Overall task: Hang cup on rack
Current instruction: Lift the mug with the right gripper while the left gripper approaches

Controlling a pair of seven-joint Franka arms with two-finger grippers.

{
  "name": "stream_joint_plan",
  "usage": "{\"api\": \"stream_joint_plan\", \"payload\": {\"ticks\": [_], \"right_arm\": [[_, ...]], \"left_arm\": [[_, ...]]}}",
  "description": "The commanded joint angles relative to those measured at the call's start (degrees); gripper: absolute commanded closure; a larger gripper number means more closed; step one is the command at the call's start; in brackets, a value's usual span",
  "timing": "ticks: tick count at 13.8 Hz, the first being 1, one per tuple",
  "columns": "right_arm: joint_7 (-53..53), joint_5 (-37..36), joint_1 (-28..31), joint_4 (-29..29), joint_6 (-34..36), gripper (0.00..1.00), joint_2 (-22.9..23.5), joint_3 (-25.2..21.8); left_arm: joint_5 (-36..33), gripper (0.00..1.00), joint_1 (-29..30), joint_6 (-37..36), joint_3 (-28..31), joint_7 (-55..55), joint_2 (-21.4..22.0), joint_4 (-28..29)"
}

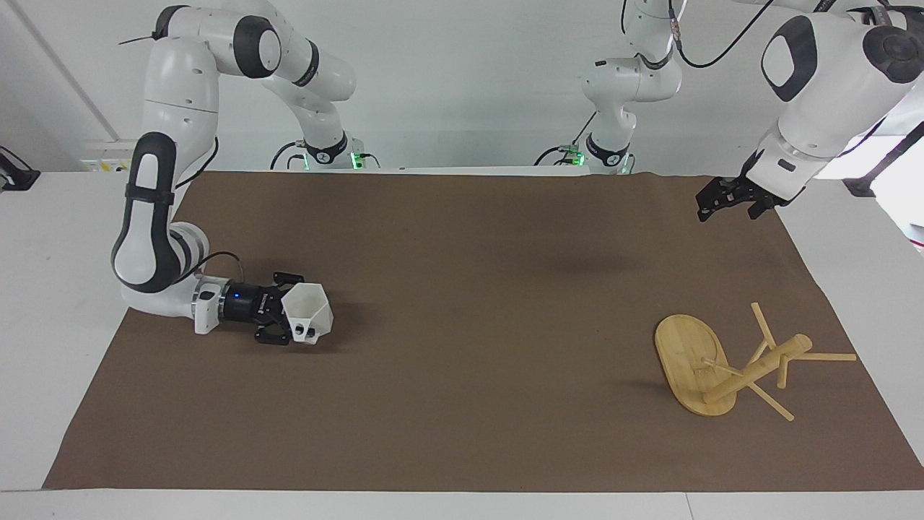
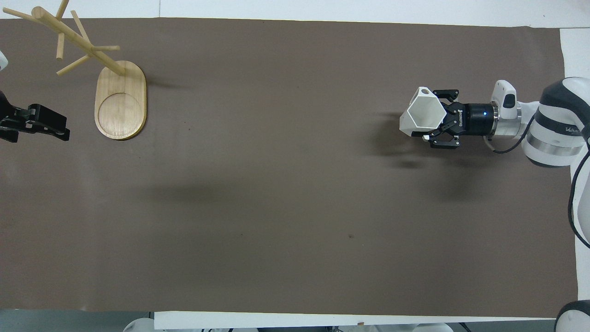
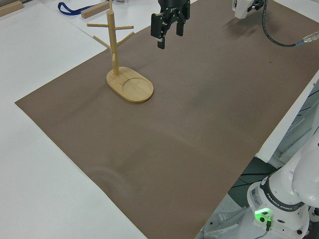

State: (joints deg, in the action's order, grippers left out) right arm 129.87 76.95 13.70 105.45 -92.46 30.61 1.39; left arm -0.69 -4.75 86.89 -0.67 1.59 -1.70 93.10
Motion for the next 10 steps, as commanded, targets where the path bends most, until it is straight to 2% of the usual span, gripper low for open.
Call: {"api": "stream_joint_plan", "payload": {"ticks": [1,5,8,10], "right_arm": [[-1.1,5.0,-0.9,1.8,-4.5,1.00,-1.3,5.1],[-3.0,14.2,-1.8,1.7,-17.8,1.00,-1.3,15.6],[-4.5,17.1,-1.9,1.0,-30.8,1.00,-1.3,24.2],[-4.6,20.8,-3.1,0.9,-36.6,1.00,-1.3,27.9]], "left_arm": [[-0.6,0.00,0.4,-0.7,-0.1,-0.1,0.9,0.8],[-0.6,0.00,0.4,-0.7,-0.1,-0.1,0.9,0.8],[-0.2,0.00,-1.5,-1.3,-0.8,0.2,2.6,1.1],[-0.1,0.00,-7.9,1.7,-0.7,5.7,2.5,0.9]]}}
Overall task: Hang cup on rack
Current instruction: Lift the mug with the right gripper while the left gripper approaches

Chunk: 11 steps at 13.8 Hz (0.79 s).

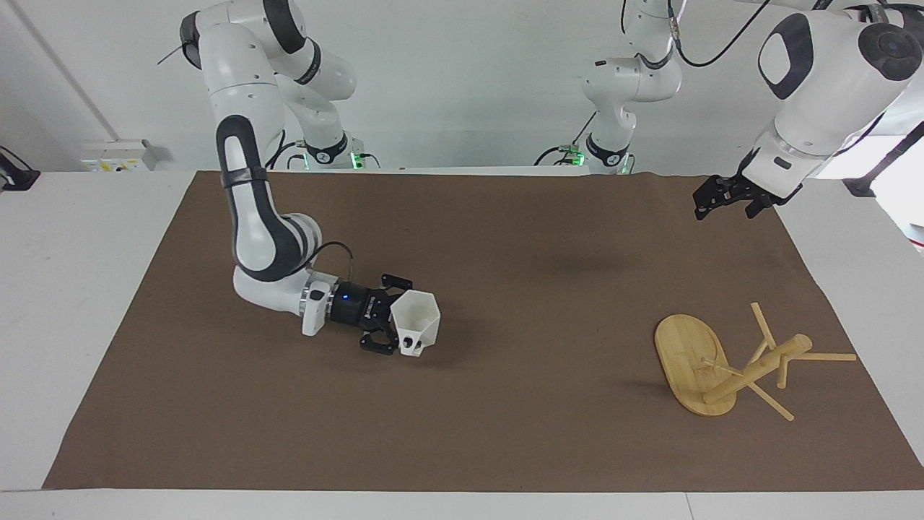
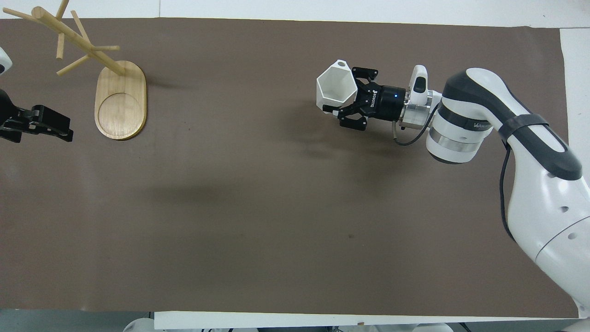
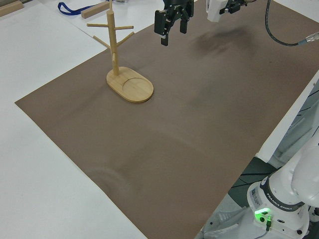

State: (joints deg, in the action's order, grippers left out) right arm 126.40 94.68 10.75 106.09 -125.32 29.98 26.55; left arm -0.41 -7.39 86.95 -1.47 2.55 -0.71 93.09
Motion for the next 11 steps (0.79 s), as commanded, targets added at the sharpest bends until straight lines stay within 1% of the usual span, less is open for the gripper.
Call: {"api": "stream_joint_plan", "payload": {"ticks": [1,3,5,7,9,11], "right_arm": [[-1.2,4.1,-1.2,0.1,-5.2,1.00,-0.6,3.6],[-2.4,3.8,-1.5,-1.1,-11.0,1.00,-0.6,6.5],[-3.4,3.7,-2.3,-1.3,-12.7,1.00,-0.4,8.4],[-3.4,3.2,-3.4,-1.4,-13.0,1.00,-0.4,8.6],[-2.5,0.9,-3.5,-1.4,-12.1,1.00,-0.5,8.9],[-1.5,-0.2,-3.6,-1.2,-12.5,1.00,-0.5,10.5]], "left_arm": [[-0.4,0.00,-7.4,5.1,0.0,8.7,1.5,1.4],[-0.3,0.00,-12.6,10.9,0.0,14.5,1.4,1.9],[0.6,0.00,-16.3,14.1,0.0,21.8,0.5,1.8],[0.8,0.00,-19.6,15.3,0.0,24.9,-0.9,0.5],[1.6,0.01,-21.9,15.5,0.0,27.1,-4.0,-2.4],[1.6,0.01,-24.0,14.8,0.1,30.2,-8.8,-7.0]]}}
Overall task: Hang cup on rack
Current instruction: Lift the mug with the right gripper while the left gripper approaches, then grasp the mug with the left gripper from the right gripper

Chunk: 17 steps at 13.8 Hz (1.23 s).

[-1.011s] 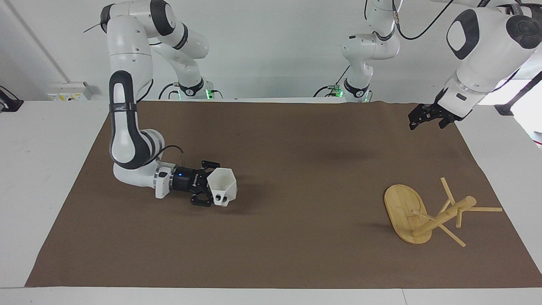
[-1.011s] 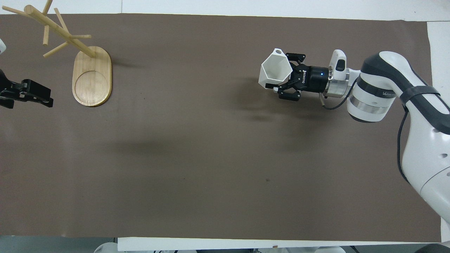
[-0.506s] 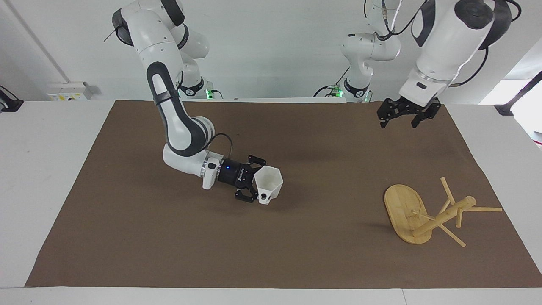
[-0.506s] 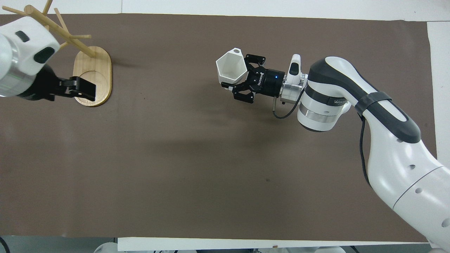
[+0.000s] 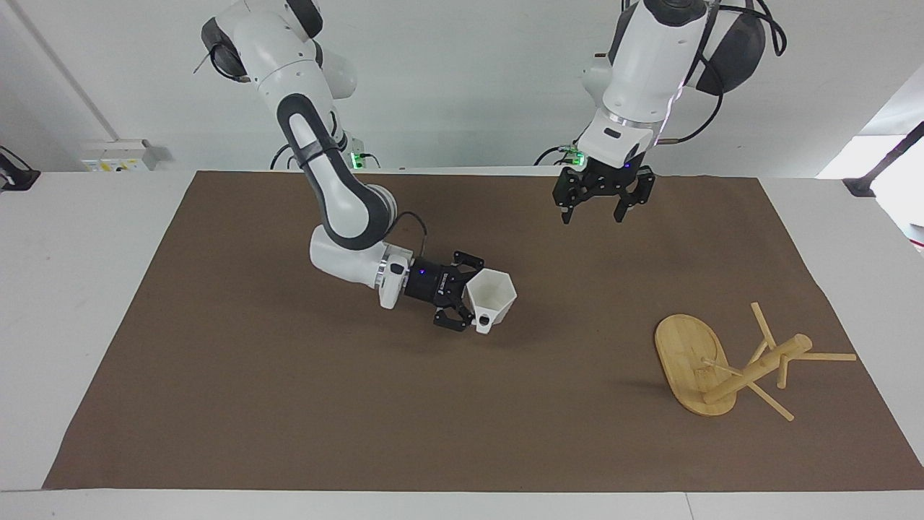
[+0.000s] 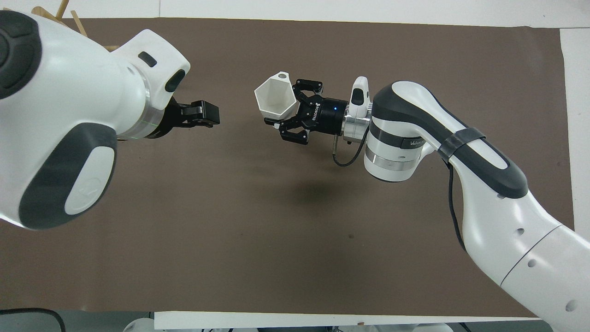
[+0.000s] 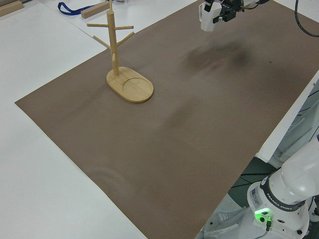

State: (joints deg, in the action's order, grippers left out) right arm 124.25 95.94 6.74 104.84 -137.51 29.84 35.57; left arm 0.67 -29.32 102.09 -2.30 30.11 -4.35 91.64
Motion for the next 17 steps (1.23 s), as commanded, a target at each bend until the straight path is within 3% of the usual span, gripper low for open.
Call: {"api": "stream_joint_plan", "payload": {"ticks": [1,6,11,17], "right_arm": [[0.7,-1.5,0.4,0.3,-0.9,1.00,-0.4,2.9],[4.4,-1.3,0.6,3.1,-2.2,1.00,-1.8,5.6],[4.6,-1.1,1.3,4.7,-2.2,1.00,-2.7,6.3],[4.7,-1.1,1.6,4.8,-2.9,1.00,-2.9,6.3]], "left_arm": [[0.6,0.01,-2.1,-0.4,0.9,3.5,-7.2,-7.7],[0.6,0.06,-3.3,-0.3,0.9,8.5,-12.4,-12.3],[0.7,0.17,-3.2,-0.7,0.9,8.7,-11.8,-9.7],[0.7,0.23,-3.6,-0.3,0.8,8.9,-9.8,-4.8]]}}
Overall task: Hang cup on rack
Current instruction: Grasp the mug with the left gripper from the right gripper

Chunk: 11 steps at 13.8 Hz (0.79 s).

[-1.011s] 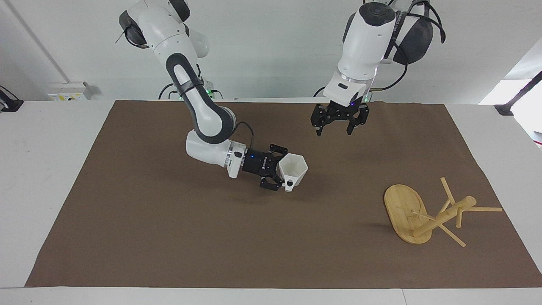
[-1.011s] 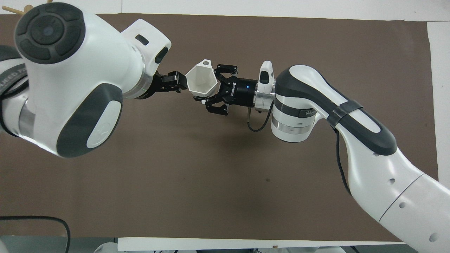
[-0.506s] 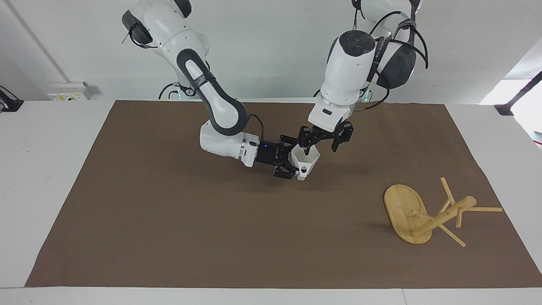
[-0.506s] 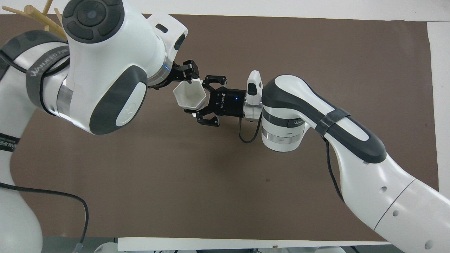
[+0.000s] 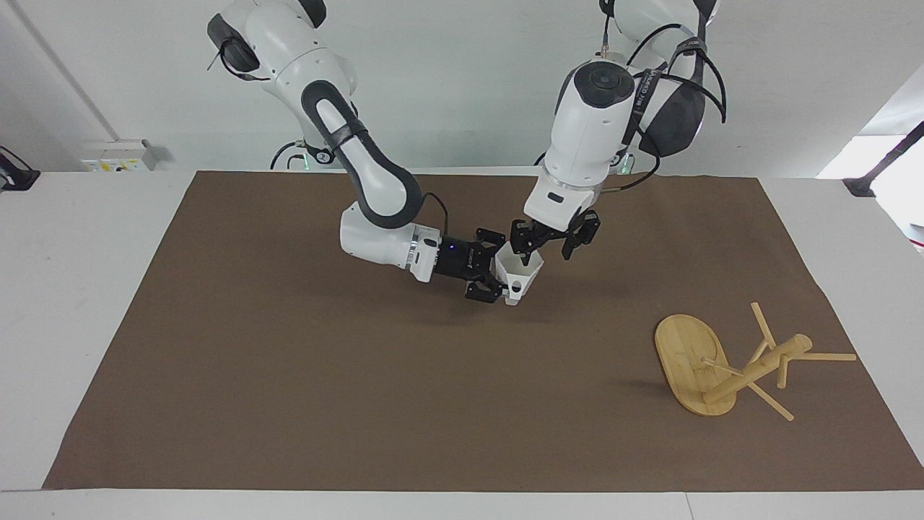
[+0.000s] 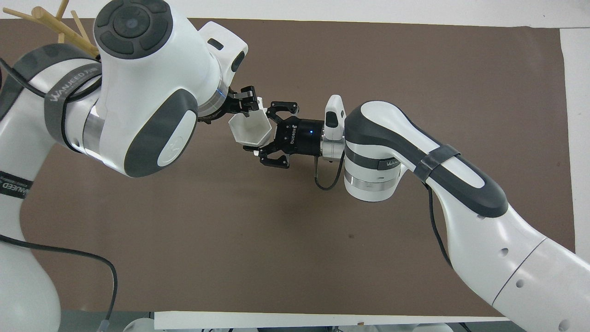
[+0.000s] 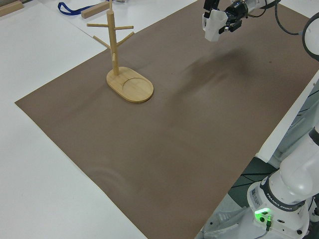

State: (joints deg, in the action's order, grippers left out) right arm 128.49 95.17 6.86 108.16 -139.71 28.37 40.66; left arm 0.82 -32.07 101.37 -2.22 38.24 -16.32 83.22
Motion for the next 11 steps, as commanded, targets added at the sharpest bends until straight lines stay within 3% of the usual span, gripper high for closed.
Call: {"api": "stream_joint_plan", "payload": {"ticks": [1,6,9,10,11], "right_arm": [[0.4,-0.3,1.5,1.5,-0.8,1.00,-1.4,1.2],[0.5,-0.3,1.6,1.5,-1.9,1.00,-1.4,1.9],[0.4,-0.3,1.6,1.4,-2.1,1.00,-1.3,2.0],[0.4,-0.3,1.6,1.4,-2.1,1.00,-1.3,2.0],[0.4,-0.3,1.6,1.3,-2.1,1.00,-1.3,2.1]], "left_arm": [[0.6,0.24,-0.9,1.1,0.7,0.9,2.0,3.9],[1.1,0.40,-0.9,3.4,0.7,2.6,1.5,5.0],[1.9,0.42,-1.9,4.4,0.7,3.0,2.0,7.0],[2.2,0.49,-1.9,4.8,0.7,3.1,2.2,7.7],[3.2,0.76,-2.0,4.5,0.7,4.1,2.3,7.7]]}}
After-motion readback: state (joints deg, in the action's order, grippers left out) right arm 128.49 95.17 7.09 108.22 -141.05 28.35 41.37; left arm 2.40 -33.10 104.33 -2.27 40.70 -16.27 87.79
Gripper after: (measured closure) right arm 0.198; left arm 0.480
